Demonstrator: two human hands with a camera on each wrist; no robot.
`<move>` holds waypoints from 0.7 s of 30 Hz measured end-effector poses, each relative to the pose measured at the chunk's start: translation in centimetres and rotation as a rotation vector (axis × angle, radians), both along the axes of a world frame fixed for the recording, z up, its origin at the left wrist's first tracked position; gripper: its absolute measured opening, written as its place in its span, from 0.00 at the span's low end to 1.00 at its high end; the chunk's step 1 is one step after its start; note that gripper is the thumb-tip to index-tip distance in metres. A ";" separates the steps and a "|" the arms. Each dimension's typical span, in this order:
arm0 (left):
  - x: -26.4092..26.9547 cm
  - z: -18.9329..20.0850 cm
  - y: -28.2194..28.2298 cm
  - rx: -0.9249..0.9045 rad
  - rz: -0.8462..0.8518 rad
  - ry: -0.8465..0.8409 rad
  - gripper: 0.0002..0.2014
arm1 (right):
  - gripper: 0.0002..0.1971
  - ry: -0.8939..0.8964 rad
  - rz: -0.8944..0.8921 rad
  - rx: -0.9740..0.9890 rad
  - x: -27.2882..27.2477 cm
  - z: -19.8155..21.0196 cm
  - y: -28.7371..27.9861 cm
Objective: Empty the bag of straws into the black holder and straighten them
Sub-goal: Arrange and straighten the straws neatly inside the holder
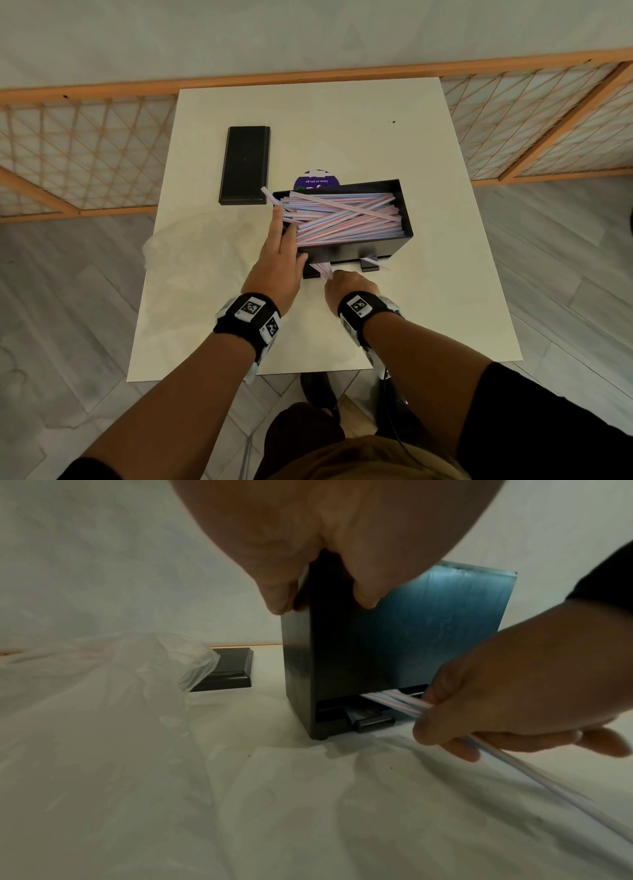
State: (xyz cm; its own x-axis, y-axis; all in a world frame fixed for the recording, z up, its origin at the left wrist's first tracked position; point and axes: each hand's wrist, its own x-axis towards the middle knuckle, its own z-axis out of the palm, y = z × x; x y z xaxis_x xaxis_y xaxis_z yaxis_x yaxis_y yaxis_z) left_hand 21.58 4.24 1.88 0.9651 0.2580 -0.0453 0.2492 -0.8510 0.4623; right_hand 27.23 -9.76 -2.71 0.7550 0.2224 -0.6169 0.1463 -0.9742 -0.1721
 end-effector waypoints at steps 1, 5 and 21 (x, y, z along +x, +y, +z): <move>0.0 0.0 0.0 0.003 -0.001 -0.002 0.30 | 0.15 0.000 0.048 -0.026 0.0 0.2 -0.3; -0.1 0.1 0.0 0.016 -0.006 -0.020 0.29 | 0.13 0.017 0.230 -0.111 -0.5 1.5 -2.5; -0.5 2.9 0.9 -0.288 0.156 -0.286 0.27 | 0.18 -0.066 0.481 -0.006 -1.5 17.7 -8.6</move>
